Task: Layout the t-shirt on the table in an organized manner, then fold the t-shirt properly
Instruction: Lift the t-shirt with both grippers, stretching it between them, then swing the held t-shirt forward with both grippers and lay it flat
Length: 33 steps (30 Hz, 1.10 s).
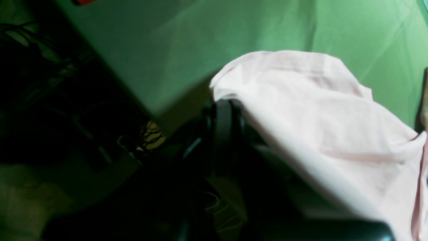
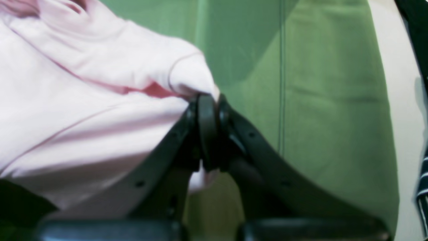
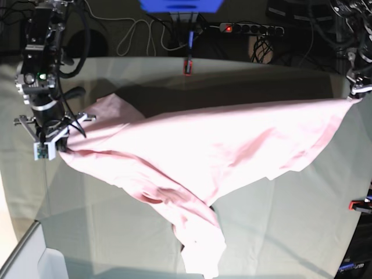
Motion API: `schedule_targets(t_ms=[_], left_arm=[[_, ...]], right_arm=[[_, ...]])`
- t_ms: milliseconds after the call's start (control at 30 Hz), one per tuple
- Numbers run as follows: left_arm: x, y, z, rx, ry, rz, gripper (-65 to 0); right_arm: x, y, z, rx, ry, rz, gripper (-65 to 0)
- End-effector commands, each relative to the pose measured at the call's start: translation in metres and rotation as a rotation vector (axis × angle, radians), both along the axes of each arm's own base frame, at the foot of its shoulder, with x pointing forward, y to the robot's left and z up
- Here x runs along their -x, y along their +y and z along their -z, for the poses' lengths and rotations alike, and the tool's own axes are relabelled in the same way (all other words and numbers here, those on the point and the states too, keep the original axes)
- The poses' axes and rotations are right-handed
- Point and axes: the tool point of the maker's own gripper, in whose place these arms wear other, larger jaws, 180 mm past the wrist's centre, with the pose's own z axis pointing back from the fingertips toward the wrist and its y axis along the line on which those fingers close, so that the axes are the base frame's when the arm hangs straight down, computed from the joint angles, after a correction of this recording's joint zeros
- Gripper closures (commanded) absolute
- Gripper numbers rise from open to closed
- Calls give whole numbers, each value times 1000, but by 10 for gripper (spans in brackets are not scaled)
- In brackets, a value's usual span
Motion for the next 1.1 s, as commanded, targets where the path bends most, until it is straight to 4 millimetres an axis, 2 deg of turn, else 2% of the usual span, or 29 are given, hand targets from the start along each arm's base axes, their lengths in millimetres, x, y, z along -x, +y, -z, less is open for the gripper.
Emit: schedule_targets(t_ms=[0,133,233,367,467,600,700,767,867,967,1000,1067], left_arm=[[-1,10,-10,-41,-17,-8,0],[4,11,2,-18,3,-24,0],[-6,16,-5,-35,-19,-20,0],[-33,22,-24,-55,-82,0,0],[-69,24,-48,-78,-163,25,0],[-133,1,-84,-109,-260,160,0],[-182,-24,-122,-131,-359,256,0],[-211,-40,-141,-130,-407,309,0],[-266,-68,-178,-110,-489,393,0],[-313,-87,-208,-110,-519,443,0],[-326,-91,-215,-123,-516,454,0],[-352,-98,-245,-156,-533,470,0]], right_arm=[[0,-7,-10,21,-35,11,0],[19,-6,4,16,14,14,0],[26,-4,1,22,13,7,0],[20,-2,-18,35,-35,-5,0],[9,-1,-28,36,-70,-6,0],[-19,-1,-51,34,-150,-6,0],[-46,16,-73,22,-225,-48,0],[-65,26,-93,17,-287,-74,0],[-104,37,-130,11,-380,-101,0],[-145,29,-170,18,-437,-84,0],[-158,21,-182,28,-446,-75,0],[-186,5,-210,40,-473,-48,0]])
